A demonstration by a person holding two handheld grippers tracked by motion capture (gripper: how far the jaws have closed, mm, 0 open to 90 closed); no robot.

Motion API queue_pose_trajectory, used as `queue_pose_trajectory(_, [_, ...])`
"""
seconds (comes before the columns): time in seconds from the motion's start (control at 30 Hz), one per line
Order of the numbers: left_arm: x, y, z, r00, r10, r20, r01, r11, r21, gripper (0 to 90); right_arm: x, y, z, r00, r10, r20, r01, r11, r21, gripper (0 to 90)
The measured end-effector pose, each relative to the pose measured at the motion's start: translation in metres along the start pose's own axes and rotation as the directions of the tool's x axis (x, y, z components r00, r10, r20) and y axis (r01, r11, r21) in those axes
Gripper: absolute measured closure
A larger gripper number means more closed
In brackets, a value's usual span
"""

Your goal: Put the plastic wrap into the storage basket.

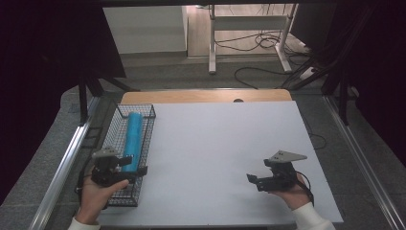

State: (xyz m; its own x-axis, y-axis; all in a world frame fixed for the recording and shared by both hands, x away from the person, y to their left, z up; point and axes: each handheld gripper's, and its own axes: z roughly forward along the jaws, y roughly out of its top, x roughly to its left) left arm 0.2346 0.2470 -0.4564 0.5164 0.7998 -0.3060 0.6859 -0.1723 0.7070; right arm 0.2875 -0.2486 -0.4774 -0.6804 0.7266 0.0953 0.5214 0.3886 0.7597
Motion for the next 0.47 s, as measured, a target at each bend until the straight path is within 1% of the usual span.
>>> queue_pose_trajectory(0.03, [-0.003,-0.003,0.001,1.0,0.007,0.003,-0.007,1.0,-0.006,19.8,-0.001,-0.001,-0.001,1.0,-0.005,-0.003,0.005,1.0,-0.007,11.3])
queue_pose_trajectory(0.07, [-0.006,-0.005,0.003,0.9998,0.02,-0.003,-0.02,0.9998,-0.004,19.9,-0.001,-0.002,-0.002,1.0,-0.005,-0.002,0.005,1.0,-0.01,11.3])
queue_pose_trajectory(0.1, [-0.009,-0.007,0.006,0.9994,0.035,-0.009,-0.035,0.9994,0.0,19.7,-0.002,-0.005,-0.005,1.0,-0.006,-0.004,0.006,1.0,-0.027,11.4])
queue_pose_trajectory(0.2, [-0.013,-0.01,0.013,0.9986,0.052,-0.012,-0.052,0.9986,0.003,19.7,-0.004,-0.007,-0.008,0.9999,0.003,-0.01,-0.004,0.999,-0.034,11.4])
queue_pose_trajectory(0.3, [-0.014,-0.011,0.017,0.9985,0.055,-0.008,-0.055,0.9984,0.01,19.6,-0.006,-0.008,-0.011,0.9997,-0.001,-0.024,0.0,0.999,-0.047,11.6])
queue_pose_trajectory(0.4, [-0.014,-0.012,0.018,0.9983,0.058,-0.012,-0.058,0.9983,0.01,19.4,-0.006,-0.008,-0.011,0.9998,-0.004,-0.021,0.003,0.999,-0.053,11.6])
queue_pose_trajectory(0.47, [-0.015,-0.012,0.017,0.9979,0.062,-0.018,-0.062,0.9981,0.005,19.4,-0.005,-0.007,-0.011,0.9997,-0.016,-0.019,0.015,0.998,-0.054,11.6])
